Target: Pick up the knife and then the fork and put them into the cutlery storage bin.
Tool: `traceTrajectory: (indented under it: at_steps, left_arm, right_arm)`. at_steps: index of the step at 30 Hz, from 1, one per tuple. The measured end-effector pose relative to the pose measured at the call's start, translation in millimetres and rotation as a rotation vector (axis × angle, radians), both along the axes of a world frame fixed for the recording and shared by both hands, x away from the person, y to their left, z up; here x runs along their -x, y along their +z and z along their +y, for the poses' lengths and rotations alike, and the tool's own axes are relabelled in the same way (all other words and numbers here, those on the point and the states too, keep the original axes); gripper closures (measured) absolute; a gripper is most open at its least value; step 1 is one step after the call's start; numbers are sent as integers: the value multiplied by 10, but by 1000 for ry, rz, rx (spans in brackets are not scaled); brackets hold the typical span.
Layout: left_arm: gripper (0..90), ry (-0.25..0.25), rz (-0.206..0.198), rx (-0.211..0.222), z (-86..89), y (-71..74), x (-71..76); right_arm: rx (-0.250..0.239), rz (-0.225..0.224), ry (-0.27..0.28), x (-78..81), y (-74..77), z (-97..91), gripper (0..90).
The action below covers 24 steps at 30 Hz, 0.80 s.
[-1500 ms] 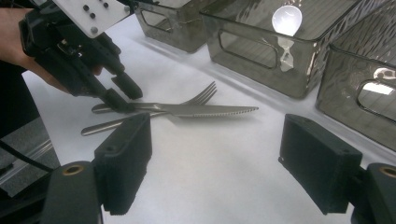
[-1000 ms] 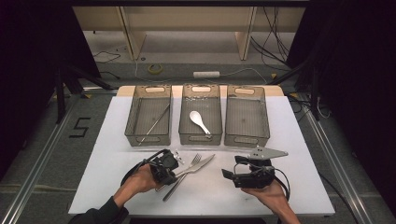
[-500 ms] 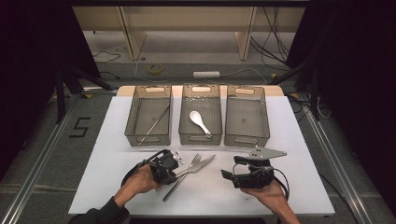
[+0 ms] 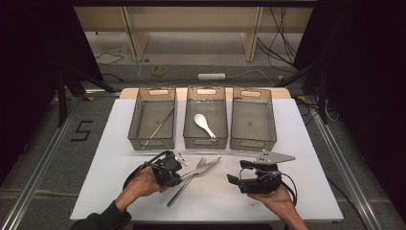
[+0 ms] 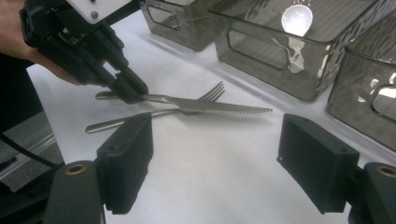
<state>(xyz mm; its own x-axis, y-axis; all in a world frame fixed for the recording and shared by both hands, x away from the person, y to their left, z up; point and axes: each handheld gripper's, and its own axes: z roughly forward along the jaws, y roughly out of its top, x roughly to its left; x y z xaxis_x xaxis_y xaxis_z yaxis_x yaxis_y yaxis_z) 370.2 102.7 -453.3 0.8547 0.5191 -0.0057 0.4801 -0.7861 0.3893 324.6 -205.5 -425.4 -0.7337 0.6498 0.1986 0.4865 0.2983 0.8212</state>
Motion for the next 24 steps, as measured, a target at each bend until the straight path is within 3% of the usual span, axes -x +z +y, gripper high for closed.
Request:
traceTrajectory:
  at_steps: [14,24]
  left_arm:
    - [788,-3,28,7,7,2,-9]
    - [785,-2,60,-31,-35,-105,-25]
  right_arm:
    - [5,0,20,7,-5,55,273]
    - [3,6,21,3,-8,64,274]
